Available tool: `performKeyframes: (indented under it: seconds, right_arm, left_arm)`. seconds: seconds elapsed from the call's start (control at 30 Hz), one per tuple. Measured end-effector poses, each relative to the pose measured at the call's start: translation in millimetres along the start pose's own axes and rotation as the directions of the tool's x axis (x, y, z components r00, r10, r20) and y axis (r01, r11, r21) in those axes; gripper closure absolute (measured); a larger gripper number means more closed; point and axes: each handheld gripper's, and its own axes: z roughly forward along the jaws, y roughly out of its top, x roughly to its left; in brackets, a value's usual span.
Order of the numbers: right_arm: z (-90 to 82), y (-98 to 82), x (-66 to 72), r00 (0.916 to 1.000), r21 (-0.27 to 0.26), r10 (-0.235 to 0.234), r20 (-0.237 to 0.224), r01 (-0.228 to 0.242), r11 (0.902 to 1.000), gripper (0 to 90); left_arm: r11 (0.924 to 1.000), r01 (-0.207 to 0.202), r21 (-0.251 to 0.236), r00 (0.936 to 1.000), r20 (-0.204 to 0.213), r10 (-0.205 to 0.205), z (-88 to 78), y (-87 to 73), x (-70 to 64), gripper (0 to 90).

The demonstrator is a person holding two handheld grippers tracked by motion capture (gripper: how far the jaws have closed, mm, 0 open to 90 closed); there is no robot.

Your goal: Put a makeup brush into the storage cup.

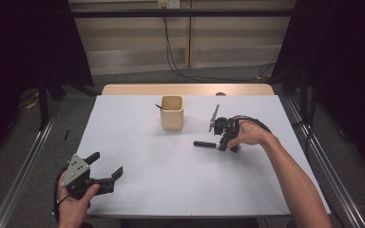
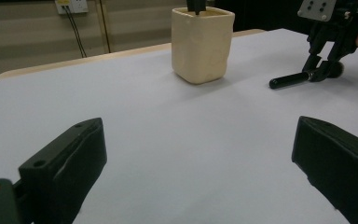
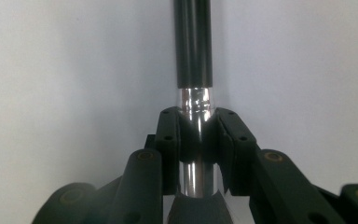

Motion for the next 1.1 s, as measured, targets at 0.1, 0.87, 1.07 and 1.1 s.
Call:
performKeyframes:
  seconds: [0.1,0.87,1.07,1.1]
  right_arm:
    - [-0.8,-0.9,0.0,0.9999,-0.005,0.011,-0.001,-0.011,0.9999,72.7]
    - [-26.6,-19.6,9.6,0.9875,-0.238,0.158,0.001,-0.153,0.9590,72.7]
    - [-29.5,-25.7,15.9,0.9818,-0.318,0.190,-0.003,-0.181,0.9308,72.7]
    - [-30.6,-27.9,15.7,0.9803,-0.334,0.197,-0.008,-0.189,0.9236,72.7]
  left_arm:
    - [1.0000,-0.002,0.001,1.0000,0.000,0.002,0.3,0.1,0.0,3.1]
    - [0.9999,-0.008,-0.014,1.0000,0.002,0.008,-1.7,1.2,0.1,3.4]
    - [0.9998,-0.006,-0.017,1.0000,-0.003,0.006,-1.9,1.4,0.2,3.7]
    - [0.9998,-0.006,-0.018,1.0000,-0.003,0.006,-1.9,1.4,0.4,3.6]
